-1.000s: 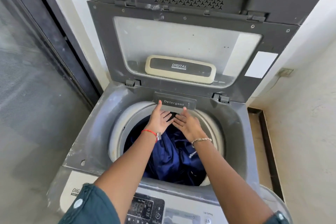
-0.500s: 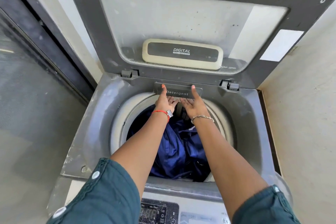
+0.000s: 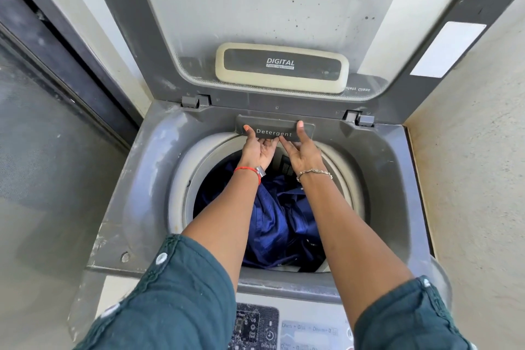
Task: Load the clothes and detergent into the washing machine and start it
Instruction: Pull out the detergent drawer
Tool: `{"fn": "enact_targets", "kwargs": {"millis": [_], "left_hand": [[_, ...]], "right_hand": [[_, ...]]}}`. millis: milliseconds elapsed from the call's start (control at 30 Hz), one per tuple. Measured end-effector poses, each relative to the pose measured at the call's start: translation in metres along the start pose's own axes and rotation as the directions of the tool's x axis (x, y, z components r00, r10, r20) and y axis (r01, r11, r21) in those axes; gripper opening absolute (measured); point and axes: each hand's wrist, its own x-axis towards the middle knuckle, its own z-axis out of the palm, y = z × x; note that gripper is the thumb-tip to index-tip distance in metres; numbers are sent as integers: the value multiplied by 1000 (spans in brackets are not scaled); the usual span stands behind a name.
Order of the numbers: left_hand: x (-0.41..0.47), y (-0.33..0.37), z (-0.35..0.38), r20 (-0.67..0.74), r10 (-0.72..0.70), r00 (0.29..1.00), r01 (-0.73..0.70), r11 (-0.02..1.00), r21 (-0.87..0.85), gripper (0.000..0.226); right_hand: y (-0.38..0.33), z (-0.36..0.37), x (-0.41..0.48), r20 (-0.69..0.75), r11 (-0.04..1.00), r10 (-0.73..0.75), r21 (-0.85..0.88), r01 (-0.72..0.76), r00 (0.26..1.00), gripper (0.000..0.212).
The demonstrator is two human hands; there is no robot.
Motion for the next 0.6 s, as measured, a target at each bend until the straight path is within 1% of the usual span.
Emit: {"fn": "enact_targets", "kwargs": {"millis": [100,167,233,267,333,367,400,467,533,567,600], "left_hand": [[7,-2,-3,-24,3,1000,-3,999,33,51],[11,-4,-5,-22,33,999,-32,997,77,56],[13,-4,-6,-4,54,999,-54,996,73,61],[13,-4,-7,4,46,999,-46,997,70,62],[13,-2,-7,11,12,1000,-12,999,47,62],[14,-1,-8,18,5,1000,-6,999,32,63],[15,-1,-8,29,2,1000,-3,1000,25,63],[19,-3,-12,35,6,999,-7,1000,23,63],[23,-4,-16,46,-1,999,0,1000,29,64],[24,-3,-16,50,-5,999,3,999,32,64],[26,-3,-17,55,-9,998,8,1000,25,65]], "right_hand": [[4,-1,1,26,999,-26,-26,26,999,64],[5,-2,2,35,998,-52,-26,53,998,65],[4,-1,2,34,997,-64,-28,65,997,65],[4,-2,3,49,997,-61,-39,63,997,59],[6,-4,4,88,997,-58,-44,62,994,40],[6,-6,5,100,998,-47,-35,51,994,35],[7,-7,5,106,999,-39,-29,43,994,35],[10,-9,8,109,998,-38,-43,43,993,43],[10,-10,9,90,996,-77,-42,81,993,67],[10,-9,9,91,994,-99,-29,102,991,72],[10,-9,10,79,993,-113,-21,115,990,73]]}}
